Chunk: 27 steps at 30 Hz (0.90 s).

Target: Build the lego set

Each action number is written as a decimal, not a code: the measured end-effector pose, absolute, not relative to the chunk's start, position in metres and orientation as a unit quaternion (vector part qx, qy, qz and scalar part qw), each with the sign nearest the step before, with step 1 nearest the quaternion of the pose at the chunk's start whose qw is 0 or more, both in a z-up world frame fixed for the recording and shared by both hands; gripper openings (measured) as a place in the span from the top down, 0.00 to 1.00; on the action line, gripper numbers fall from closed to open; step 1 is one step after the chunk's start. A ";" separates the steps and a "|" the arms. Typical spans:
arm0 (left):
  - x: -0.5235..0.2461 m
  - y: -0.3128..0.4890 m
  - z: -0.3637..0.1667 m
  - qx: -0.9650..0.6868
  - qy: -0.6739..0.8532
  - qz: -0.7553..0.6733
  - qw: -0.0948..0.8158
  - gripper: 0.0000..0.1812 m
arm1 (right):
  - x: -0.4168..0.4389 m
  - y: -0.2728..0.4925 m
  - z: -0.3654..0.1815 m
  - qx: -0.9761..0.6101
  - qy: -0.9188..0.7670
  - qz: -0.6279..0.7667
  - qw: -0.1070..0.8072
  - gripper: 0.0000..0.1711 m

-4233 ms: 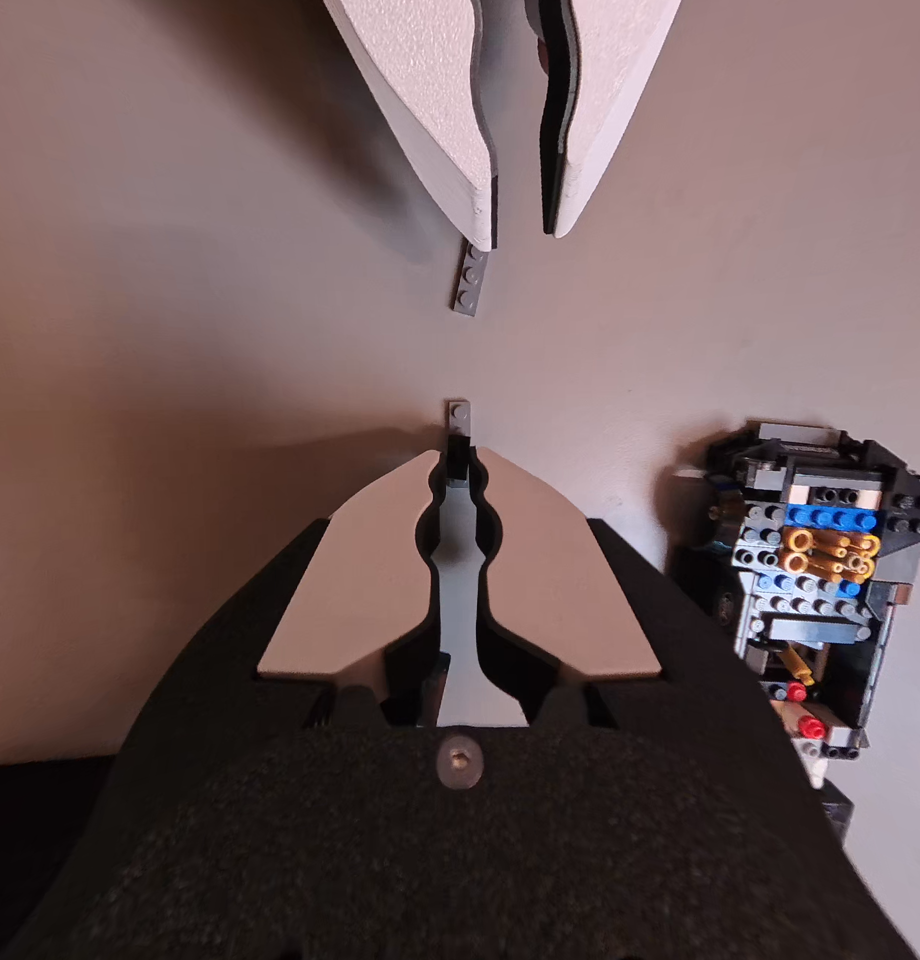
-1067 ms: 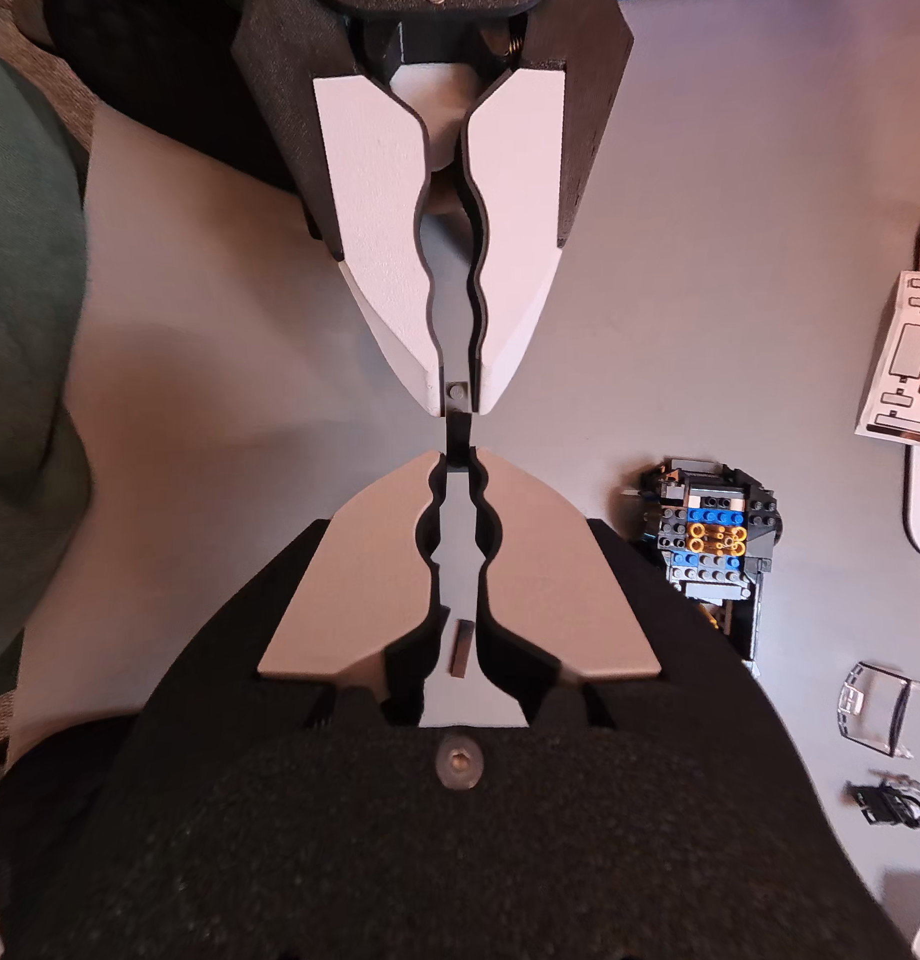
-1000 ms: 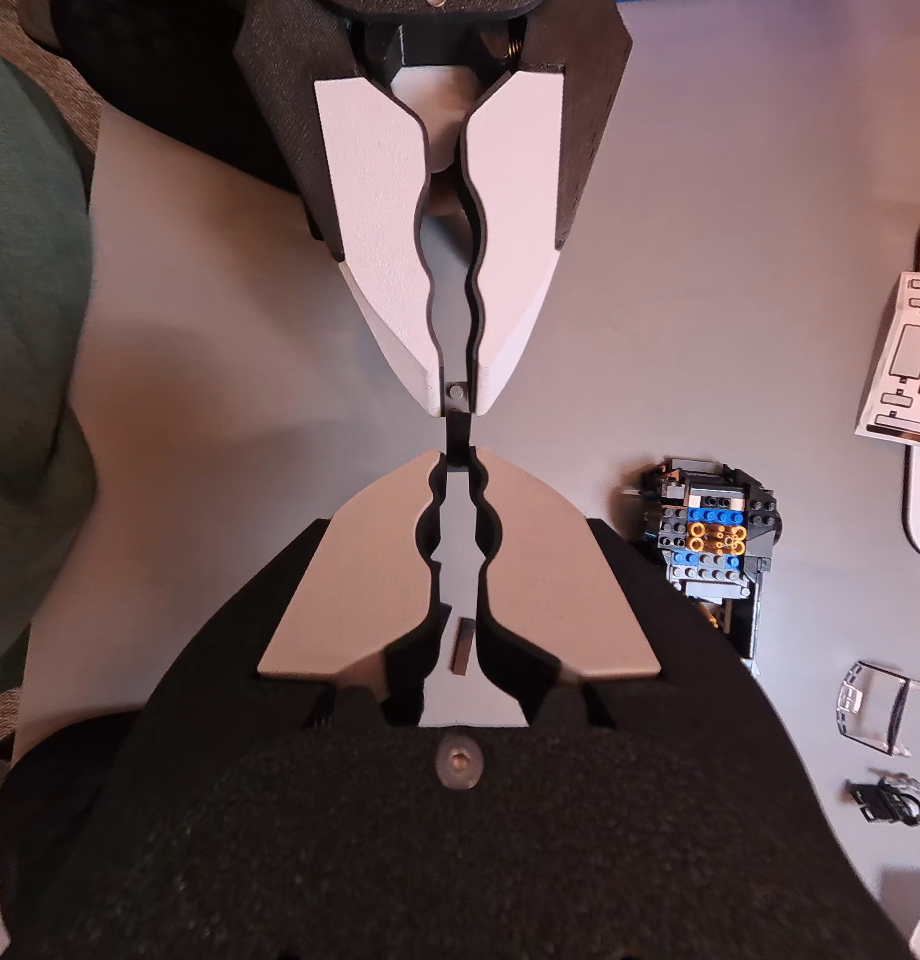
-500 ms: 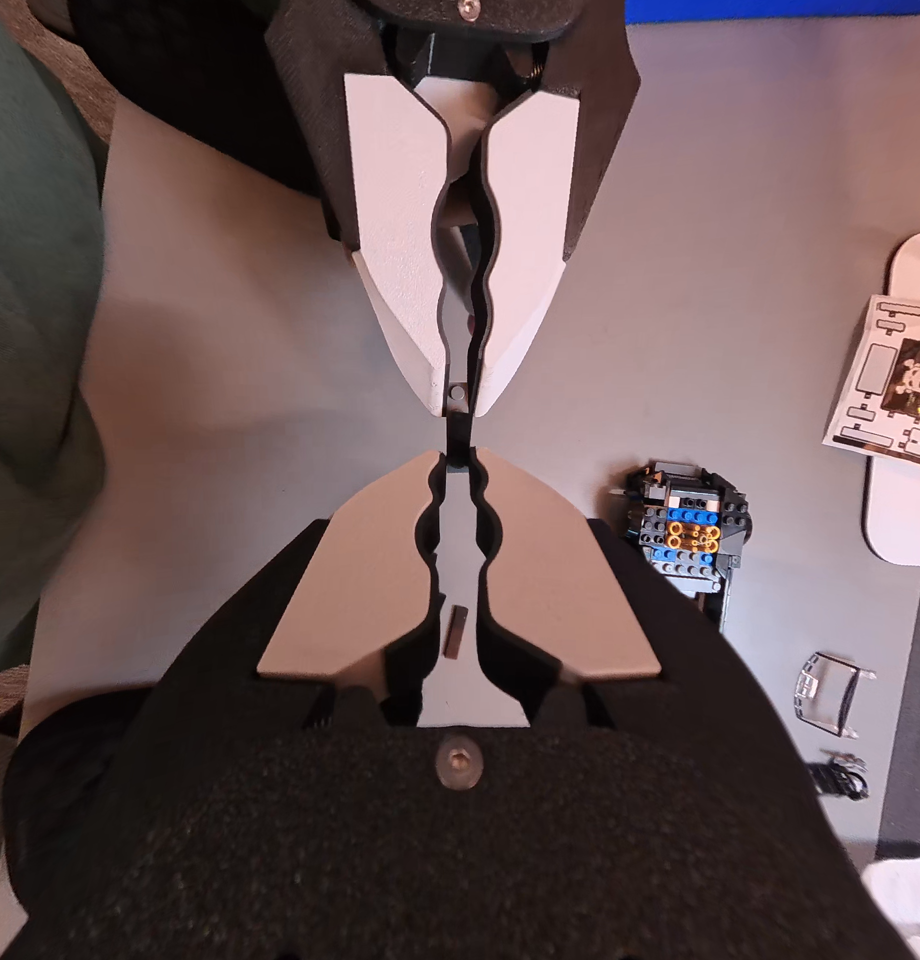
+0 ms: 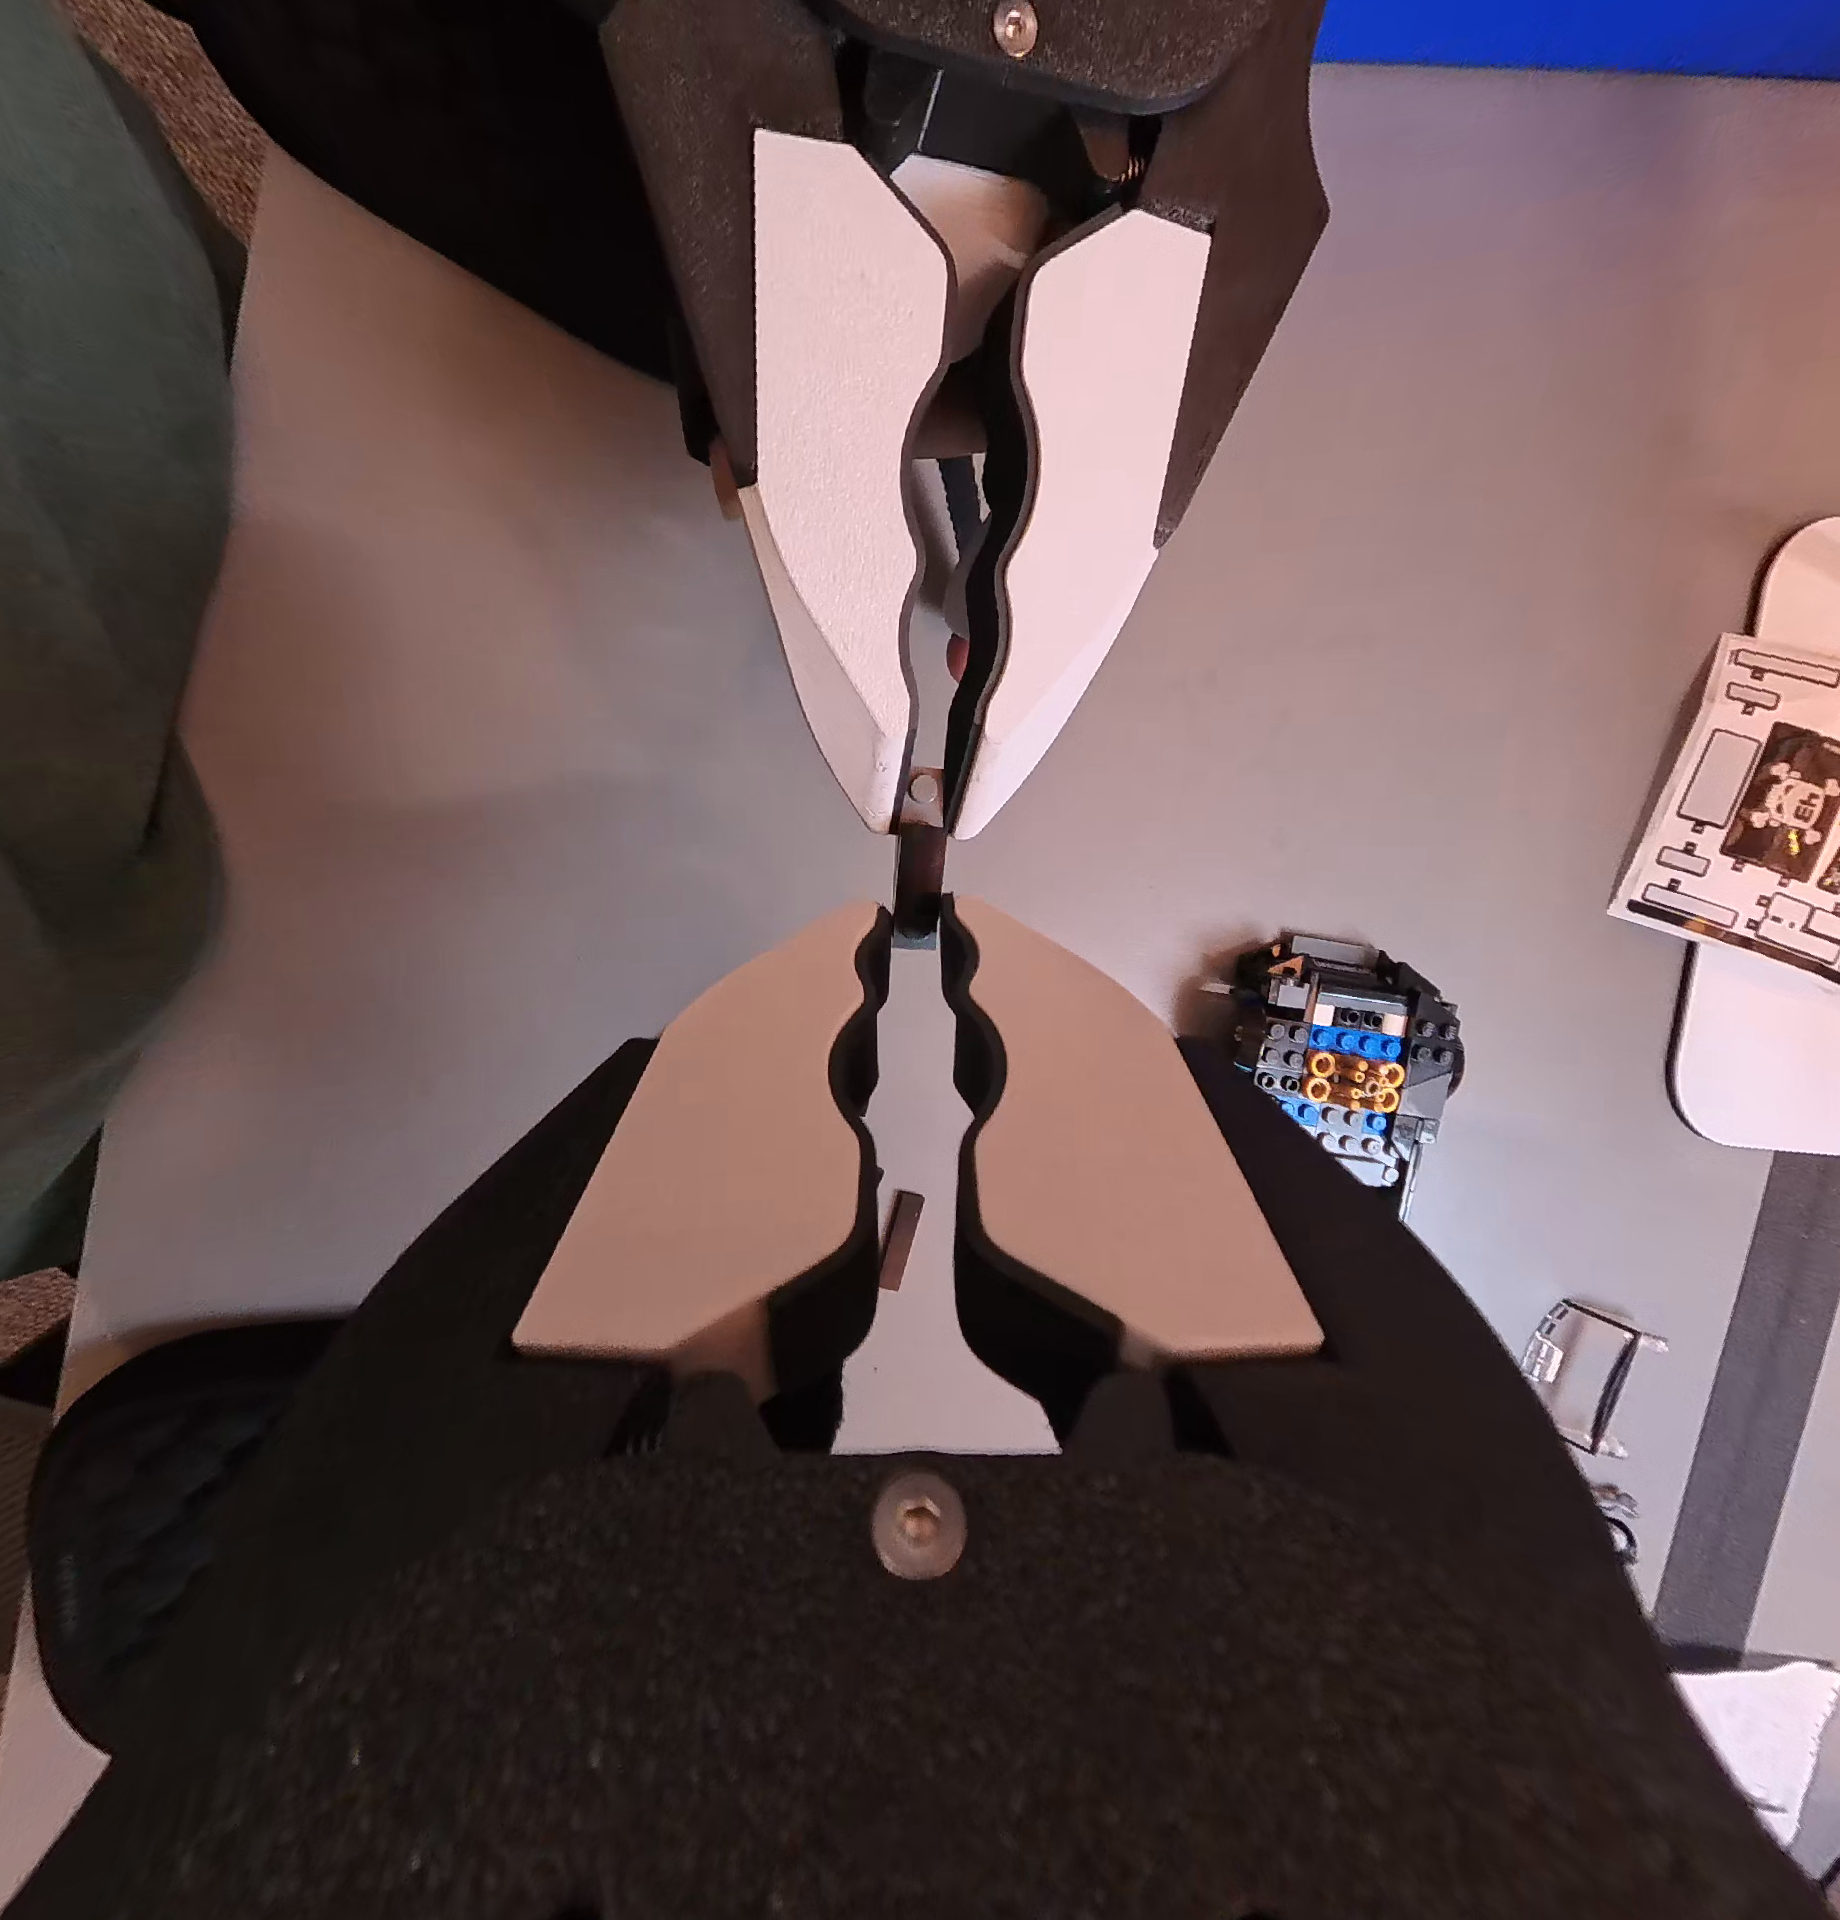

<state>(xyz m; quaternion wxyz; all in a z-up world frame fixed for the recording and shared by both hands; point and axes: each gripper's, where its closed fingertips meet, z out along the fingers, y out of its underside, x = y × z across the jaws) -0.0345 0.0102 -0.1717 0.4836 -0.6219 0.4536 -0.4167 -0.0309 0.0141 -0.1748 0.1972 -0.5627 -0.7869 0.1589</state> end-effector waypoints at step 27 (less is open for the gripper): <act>-0.036 -0.001 -0.164 -0.592 0.474 -0.433 0.487 0.95 | -0.018 -0.003 -0.158 -0.684 -0.489 0.535 0.081 0.83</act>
